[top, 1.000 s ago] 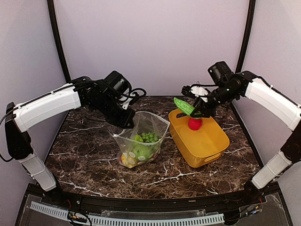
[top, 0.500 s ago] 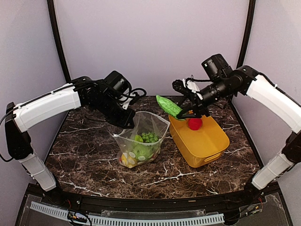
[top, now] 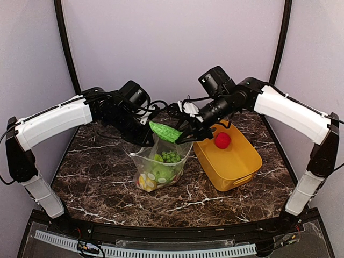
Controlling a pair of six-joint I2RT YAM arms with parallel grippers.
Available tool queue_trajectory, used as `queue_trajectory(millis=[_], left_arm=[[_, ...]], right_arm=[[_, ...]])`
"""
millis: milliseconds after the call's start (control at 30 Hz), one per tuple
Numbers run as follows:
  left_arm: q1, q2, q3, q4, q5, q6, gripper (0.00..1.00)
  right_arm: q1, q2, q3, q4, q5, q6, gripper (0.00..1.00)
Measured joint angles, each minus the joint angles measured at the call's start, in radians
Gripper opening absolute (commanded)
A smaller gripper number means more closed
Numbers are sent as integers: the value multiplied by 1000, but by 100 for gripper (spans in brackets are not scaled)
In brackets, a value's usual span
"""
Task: Place the food in the zip-top bag and seal the zipper
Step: Place the fake vegetable in the zipper food storage bag.
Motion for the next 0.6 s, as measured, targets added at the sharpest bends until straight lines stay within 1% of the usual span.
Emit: queue_trajectory(millis=[233, 433, 600], left_arm=[[4, 0, 0, -4, -8, -3, 1], [11, 0, -3, -16, -29, -3, 1], [11, 0, -3, -17, -34, -3, 1]], right_arm=[[6, 73, 37, 72, 7, -56, 33], [8, 94, 7, 140, 7, -92, 36], [15, 107, -24, 168, 9, -92, 40]])
